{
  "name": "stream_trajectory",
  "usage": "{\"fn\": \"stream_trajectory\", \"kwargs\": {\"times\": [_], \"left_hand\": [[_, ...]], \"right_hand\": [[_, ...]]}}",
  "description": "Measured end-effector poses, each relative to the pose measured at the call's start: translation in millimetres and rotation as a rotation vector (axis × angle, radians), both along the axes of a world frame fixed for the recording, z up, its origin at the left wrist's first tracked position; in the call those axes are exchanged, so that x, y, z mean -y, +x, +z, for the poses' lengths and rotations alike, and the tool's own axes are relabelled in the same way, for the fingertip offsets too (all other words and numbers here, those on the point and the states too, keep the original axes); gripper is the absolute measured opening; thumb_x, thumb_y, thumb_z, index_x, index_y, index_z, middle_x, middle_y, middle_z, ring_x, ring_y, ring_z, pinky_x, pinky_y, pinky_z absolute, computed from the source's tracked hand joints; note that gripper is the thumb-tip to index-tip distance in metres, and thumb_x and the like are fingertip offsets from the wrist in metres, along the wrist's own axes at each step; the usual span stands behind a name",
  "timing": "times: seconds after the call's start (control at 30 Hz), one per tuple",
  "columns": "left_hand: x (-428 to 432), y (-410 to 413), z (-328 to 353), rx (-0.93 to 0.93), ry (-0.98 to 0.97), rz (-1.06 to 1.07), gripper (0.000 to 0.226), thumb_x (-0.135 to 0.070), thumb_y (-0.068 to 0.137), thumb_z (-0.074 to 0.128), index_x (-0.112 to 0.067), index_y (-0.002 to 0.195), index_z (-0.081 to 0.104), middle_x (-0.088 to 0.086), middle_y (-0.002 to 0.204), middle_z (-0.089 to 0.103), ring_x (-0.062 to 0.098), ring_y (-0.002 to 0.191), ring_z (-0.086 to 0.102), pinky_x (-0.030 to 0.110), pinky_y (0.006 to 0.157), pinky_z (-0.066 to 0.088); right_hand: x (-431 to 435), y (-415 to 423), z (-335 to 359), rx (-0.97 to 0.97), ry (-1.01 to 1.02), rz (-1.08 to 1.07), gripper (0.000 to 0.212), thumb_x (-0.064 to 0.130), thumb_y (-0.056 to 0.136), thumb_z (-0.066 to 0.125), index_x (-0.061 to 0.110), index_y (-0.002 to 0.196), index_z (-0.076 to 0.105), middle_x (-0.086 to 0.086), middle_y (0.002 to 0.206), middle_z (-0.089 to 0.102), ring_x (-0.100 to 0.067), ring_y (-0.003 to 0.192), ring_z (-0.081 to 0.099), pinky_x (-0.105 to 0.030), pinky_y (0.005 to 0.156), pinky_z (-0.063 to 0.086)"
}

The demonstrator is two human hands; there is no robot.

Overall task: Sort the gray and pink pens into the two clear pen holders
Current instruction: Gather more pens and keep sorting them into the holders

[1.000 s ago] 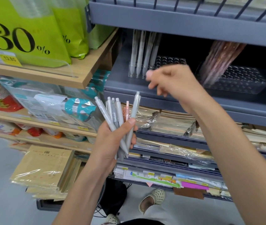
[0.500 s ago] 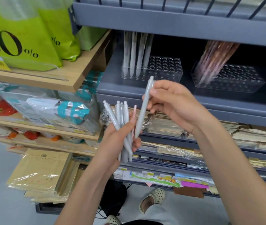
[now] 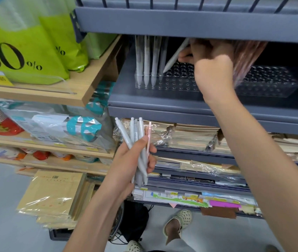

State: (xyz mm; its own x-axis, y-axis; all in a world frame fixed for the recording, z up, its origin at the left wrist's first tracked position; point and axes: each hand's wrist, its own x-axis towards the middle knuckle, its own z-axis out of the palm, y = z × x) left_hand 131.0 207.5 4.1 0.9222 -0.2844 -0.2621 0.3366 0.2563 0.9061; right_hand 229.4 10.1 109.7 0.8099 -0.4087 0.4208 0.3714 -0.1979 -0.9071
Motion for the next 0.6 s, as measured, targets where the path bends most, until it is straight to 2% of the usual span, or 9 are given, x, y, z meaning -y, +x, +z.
{"fn": "stream_trajectory", "kwargs": {"times": [0.13, 0.27, 0.33, 0.47, 0.53, 0.6], "left_hand": [[-3, -2, 0, -0.006, 0.010, 0.001, 0.030, -0.027, 0.097, 0.059, -0.006, 0.078, 0.067, 0.013, 0.066, 0.057, 0.019, 0.051, 0.054, 0.026, 0.045, 0.045], [-6, -4, 1, 0.020, 0.008, 0.008, 0.017, -0.014, 0.099, 0.057, -0.002, 0.088, 0.064, 0.008, 0.065, 0.061, 0.018, 0.049, 0.053, 0.026, 0.044, 0.045], [-8, -4, 1, 0.021, -0.001, 0.025, 0.015, -0.010, 0.099, 0.056, -0.003, 0.089, 0.063, 0.009, 0.067, 0.062, 0.019, 0.050, 0.054, 0.026, 0.044, 0.045], [-10, -3, 0, 0.016, -0.029, 0.039, 0.011, -0.008, 0.099, 0.054, 0.000, 0.092, 0.059, 0.011, 0.073, 0.065, 0.021, 0.050, 0.056, 0.027, 0.044, 0.045], [-12, -2, 0, 0.017, -0.026, 0.036, 0.013, -0.008, 0.099, 0.054, 0.003, 0.095, 0.059, 0.010, 0.068, 0.065, 0.020, 0.048, 0.056, 0.026, 0.042, 0.044], [-13, -2, -1, 0.018, -0.028, 0.041, 0.012, -0.008, 0.099, 0.054, 0.002, 0.095, 0.058, 0.009, 0.069, 0.065, 0.019, 0.048, 0.056, 0.026, 0.042, 0.045]], "right_hand": [[-7, 18, -1, -0.085, -0.100, -0.003, 0.024, 0.008, 0.095, 0.050, 0.021, 0.078, 0.059, 0.004, 0.063, 0.064, -0.011, 0.059, 0.065, -0.045, 0.076, 0.060], [-13, 32, 3, -0.170, -0.272, -0.012, 0.023, 0.032, 0.093, 0.056, 0.027, 0.070, 0.058, 0.009, 0.054, 0.064, -0.010, 0.054, 0.064, -0.042, 0.074, 0.059], [-17, 37, 4, -0.190, -0.351, -0.019, 0.025, 0.037, 0.091, 0.055, 0.029, 0.068, 0.056, 0.009, 0.054, 0.064, -0.011, 0.054, 0.065, -0.040, 0.072, 0.059], [-21, 42, 2, -0.218, -0.382, 0.004, 0.023, 0.026, 0.092, 0.058, 0.032, 0.072, 0.050, 0.005, 0.071, 0.064, -0.024, 0.064, 0.068, -0.050, 0.074, 0.058], [-20, 42, 0, -0.196, -0.368, -0.005, 0.024, 0.023, 0.093, 0.058, 0.033, 0.074, 0.047, 0.010, 0.072, 0.061, -0.017, 0.060, 0.066, -0.049, 0.072, 0.058], [-20, 39, -2, -0.186, -0.402, -0.024, 0.022, 0.028, 0.092, 0.058, 0.035, 0.074, 0.048, 0.012, 0.070, 0.062, -0.016, 0.065, 0.068, -0.048, 0.075, 0.059]]}}
